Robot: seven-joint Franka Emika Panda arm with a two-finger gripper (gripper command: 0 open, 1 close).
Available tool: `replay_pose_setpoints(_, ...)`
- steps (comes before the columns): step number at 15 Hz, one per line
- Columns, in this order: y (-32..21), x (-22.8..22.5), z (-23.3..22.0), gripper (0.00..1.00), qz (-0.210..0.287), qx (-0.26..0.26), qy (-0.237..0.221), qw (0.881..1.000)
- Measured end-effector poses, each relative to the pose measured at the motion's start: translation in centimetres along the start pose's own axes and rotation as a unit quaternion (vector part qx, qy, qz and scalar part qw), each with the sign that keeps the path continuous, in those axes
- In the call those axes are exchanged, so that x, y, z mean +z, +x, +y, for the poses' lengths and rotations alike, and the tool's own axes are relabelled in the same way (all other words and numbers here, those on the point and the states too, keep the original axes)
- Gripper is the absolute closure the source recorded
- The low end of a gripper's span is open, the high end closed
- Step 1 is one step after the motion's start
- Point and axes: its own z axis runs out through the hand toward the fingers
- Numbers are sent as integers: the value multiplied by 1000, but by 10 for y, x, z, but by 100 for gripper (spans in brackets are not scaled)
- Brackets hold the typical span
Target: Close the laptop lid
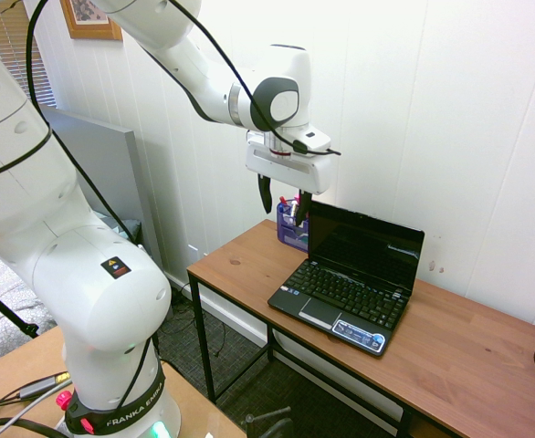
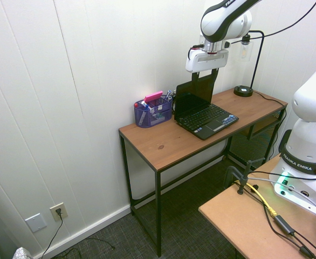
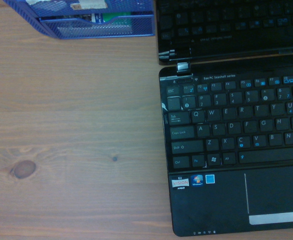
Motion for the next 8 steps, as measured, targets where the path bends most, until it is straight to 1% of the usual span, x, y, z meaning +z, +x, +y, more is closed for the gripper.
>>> replay_pose_setpoints(2, 0, 1, 1, 0, 6, 0, -8, 1000)
replay_pose_setpoints(4, 9, -4, 1, 0, 26, 13, -18, 999)
replay_pose_setpoints(8, 48, -35, 0, 0, 64, 34, -5, 997)
